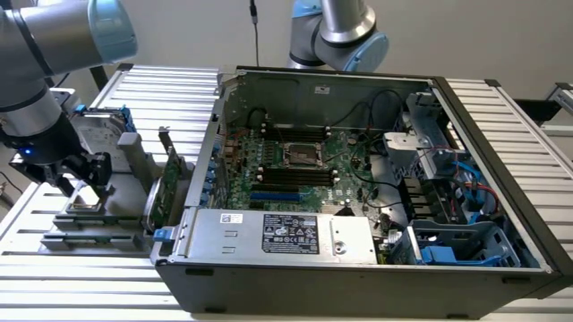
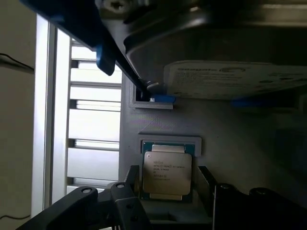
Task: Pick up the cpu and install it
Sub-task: 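Pick up the cpu and move it towards the insertion slot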
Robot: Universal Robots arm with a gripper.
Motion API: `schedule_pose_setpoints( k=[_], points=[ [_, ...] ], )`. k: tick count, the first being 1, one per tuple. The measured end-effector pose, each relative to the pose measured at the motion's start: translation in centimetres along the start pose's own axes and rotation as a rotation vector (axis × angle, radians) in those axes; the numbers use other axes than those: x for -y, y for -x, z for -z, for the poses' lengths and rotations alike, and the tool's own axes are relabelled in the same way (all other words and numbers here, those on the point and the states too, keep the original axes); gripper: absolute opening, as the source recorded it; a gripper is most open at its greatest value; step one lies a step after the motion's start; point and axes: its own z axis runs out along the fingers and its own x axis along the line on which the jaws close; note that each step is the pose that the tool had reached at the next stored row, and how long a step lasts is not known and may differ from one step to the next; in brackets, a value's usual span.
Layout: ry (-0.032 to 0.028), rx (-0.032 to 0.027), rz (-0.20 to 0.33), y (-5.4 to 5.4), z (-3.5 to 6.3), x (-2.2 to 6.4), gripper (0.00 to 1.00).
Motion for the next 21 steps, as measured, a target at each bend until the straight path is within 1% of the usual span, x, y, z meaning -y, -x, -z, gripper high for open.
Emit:
schedule_pose_setpoints(
  k=[7,21],
  points=[
    [-0.0002,-0.0003,0.000,0.0,-0.64,0.04,0.60],
    [-0.0001,-0.0002,0.000,0.0,-1.12,0.06,0.60]
  ],
)
